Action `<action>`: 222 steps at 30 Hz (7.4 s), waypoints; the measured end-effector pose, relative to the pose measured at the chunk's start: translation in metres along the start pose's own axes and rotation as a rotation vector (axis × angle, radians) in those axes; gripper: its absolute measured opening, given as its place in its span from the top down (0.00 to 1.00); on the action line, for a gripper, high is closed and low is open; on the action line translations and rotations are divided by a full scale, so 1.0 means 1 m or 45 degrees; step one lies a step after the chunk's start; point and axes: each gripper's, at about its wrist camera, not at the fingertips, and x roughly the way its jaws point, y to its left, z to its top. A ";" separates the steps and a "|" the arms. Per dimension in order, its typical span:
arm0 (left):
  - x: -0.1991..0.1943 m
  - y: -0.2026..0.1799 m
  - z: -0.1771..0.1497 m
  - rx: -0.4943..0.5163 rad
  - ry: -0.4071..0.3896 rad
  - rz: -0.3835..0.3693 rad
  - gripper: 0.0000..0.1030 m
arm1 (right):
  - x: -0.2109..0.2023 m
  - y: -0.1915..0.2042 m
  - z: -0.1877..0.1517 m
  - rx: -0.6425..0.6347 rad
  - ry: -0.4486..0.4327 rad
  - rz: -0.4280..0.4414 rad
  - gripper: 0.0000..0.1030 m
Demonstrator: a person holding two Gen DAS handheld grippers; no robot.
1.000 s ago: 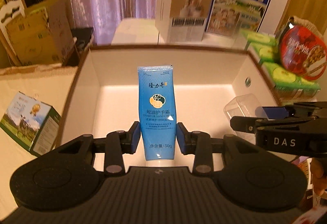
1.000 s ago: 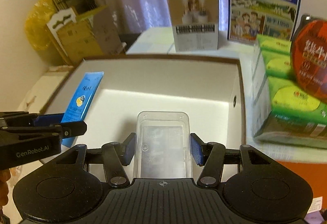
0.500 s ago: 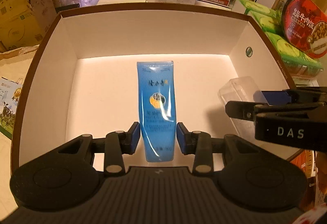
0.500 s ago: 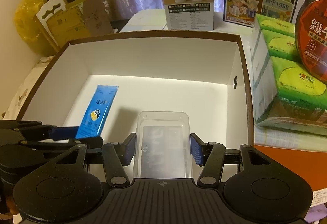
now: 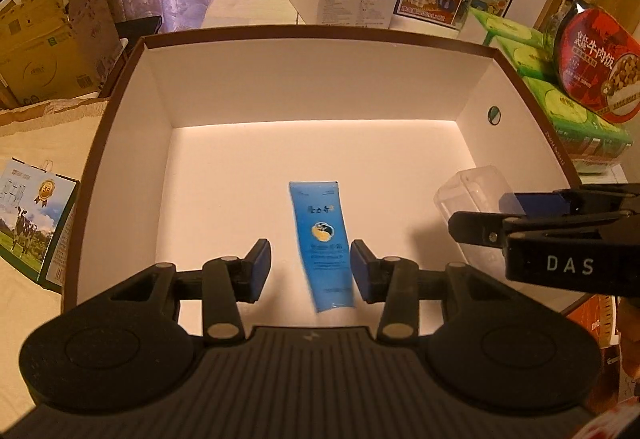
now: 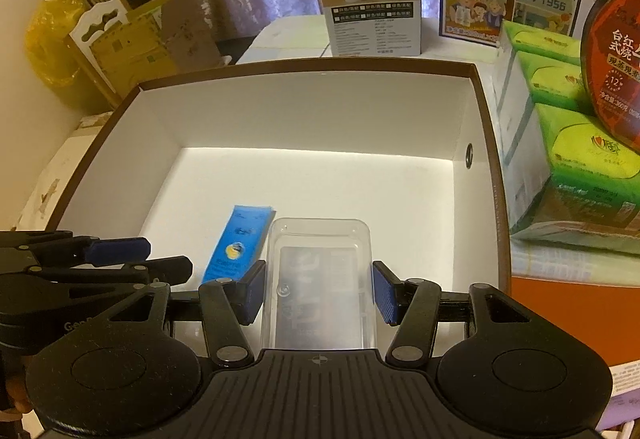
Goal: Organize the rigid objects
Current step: 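Open the left tool releasing the tube while the right tool releases the clear box, then withdraw both tools from the box back toward the mat, then grasp the white WiFi repeater with the left tool, then lift the repeater with the left tool while the right tool grasps the black cable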
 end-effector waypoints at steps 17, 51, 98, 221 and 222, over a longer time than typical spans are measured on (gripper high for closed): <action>-0.016 0.007 -0.008 -0.014 -0.037 0.027 0.55 | -0.011 0.007 -0.006 0.036 -0.046 0.059 0.32; -0.083 -0.048 -0.028 0.020 -0.183 0.007 0.54 | -0.097 -0.010 -0.048 0.035 -0.197 0.135 0.31; -0.111 -0.269 -0.171 0.138 -0.023 -0.209 0.51 | -0.263 -0.187 -0.240 0.120 -0.146 0.054 0.31; -0.099 -0.193 -0.180 -0.065 -0.161 0.275 0.48 | -0.147 -0.329 -0.152 0.172 0.016 0.037 0.63; -0.101 -0.188 -0.181 -0.080 -0.163 0.289 0.48 | -0.143 -0.330 -0.150 0.181 0.027 0.041 0.65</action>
